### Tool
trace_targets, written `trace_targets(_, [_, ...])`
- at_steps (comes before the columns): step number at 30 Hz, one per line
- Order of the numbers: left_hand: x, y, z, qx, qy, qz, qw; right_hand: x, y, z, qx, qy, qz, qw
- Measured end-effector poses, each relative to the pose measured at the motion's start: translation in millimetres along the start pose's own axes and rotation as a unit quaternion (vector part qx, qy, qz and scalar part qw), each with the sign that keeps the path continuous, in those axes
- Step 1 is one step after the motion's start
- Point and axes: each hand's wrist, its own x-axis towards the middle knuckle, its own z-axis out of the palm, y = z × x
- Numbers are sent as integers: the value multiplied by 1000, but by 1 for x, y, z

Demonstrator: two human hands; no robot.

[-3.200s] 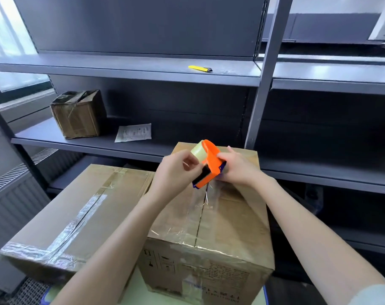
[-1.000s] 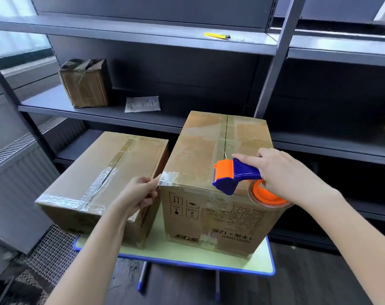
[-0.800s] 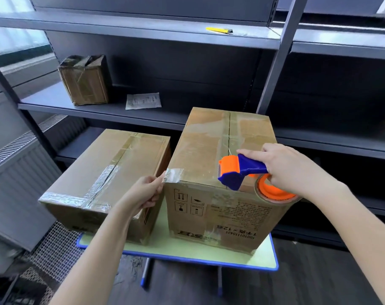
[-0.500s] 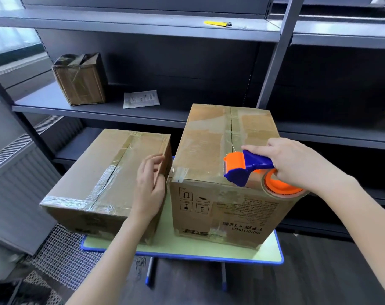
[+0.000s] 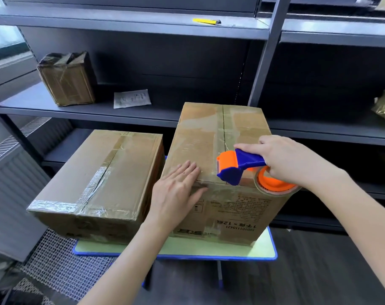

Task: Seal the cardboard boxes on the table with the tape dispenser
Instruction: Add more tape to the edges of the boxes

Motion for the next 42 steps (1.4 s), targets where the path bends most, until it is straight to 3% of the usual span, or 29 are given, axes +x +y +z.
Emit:
trace_targets(13, [4,23,17,-37,20,-8,999,-3,5,2,13,20,-30,999])
trace_targets(17, [1,14,14,-66,22,-39,997,-17,41,3,-6,13,-27,1000])
trace_targets(23, [6,22,11,-52,5,-22,998,-37,66,21,12,-4,-30,999])
trace_targets(29, [4,8,10,-79,-12,-103,992,-51,107,24,24,2,-15,1000])
trace_targets(37, [16,29,11,-27,-63,-110,992,-64,127,36,20,13,-26,999])
trace_targets(42, [42,82,14,19,-86,-21,996,-66,128,41,21,28,-34,999])
